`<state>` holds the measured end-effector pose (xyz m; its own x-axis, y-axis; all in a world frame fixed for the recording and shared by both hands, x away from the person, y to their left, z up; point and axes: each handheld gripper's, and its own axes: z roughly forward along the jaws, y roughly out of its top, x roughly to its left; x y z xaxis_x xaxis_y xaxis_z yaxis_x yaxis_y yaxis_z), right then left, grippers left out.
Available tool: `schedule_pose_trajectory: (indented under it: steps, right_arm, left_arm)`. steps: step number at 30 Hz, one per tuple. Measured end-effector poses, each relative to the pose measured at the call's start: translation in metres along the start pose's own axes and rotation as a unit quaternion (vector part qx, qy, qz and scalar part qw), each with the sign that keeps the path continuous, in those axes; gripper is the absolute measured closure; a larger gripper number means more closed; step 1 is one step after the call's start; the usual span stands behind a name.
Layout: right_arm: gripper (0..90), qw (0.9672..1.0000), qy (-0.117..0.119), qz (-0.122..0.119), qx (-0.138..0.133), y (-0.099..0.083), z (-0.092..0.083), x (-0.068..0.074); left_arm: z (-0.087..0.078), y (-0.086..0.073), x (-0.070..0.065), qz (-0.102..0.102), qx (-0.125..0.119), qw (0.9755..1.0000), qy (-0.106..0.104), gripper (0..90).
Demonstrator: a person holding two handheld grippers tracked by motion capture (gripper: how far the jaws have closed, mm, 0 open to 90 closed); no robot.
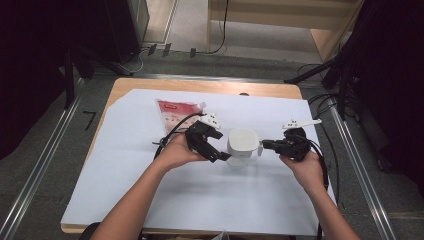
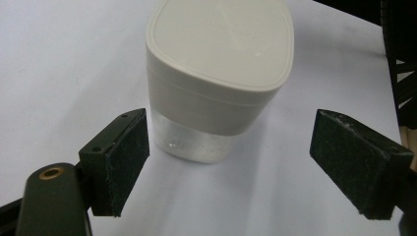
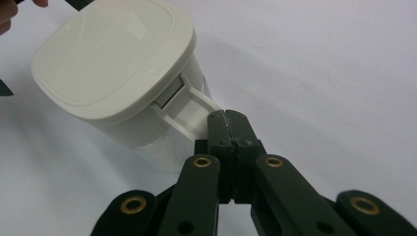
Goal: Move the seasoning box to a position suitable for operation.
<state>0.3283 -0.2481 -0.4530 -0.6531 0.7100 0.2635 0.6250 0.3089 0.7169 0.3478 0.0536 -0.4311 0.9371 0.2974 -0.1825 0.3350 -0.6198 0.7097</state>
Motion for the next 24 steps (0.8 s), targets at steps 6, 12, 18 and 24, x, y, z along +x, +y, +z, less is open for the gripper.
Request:
schedule_pose_trajectory:
  steps: [6, 12, 18, 24]
  right_arm:
    - [90.0, 1.0000, 0.001, 0.000, -0.001, 0.000, 0.000, 0.000]
    - [90.0, 1.0000, -0.003, -0.003, -0.001, 0.000, 0.000, 0.000]
    - [90.0, 1.0000, -0.004, -0.002, -0.003, 0.000, 0.001, 0.000]
    - [90.0, 1.0000, -0.005, -0.002, -0.003, 0.000, 0.001, 0.000]
  left_arm:
    - [0.005, 0.003, 0.006, 0.000, 0.005, 1.0000, -0.008, 16.8]
    - [0.008, 0.009, 0.007, 0.004, 0.006, 0.9999, -0.015, 18.0]
    - [0.013, 0.009, 0.010, 0.007, 0.005, 0.9999, -0.015, 17.3]
    - [0.019, 0.014, 0.011, 0.011, 0.015, 0.9998, -0.012, 14.8]
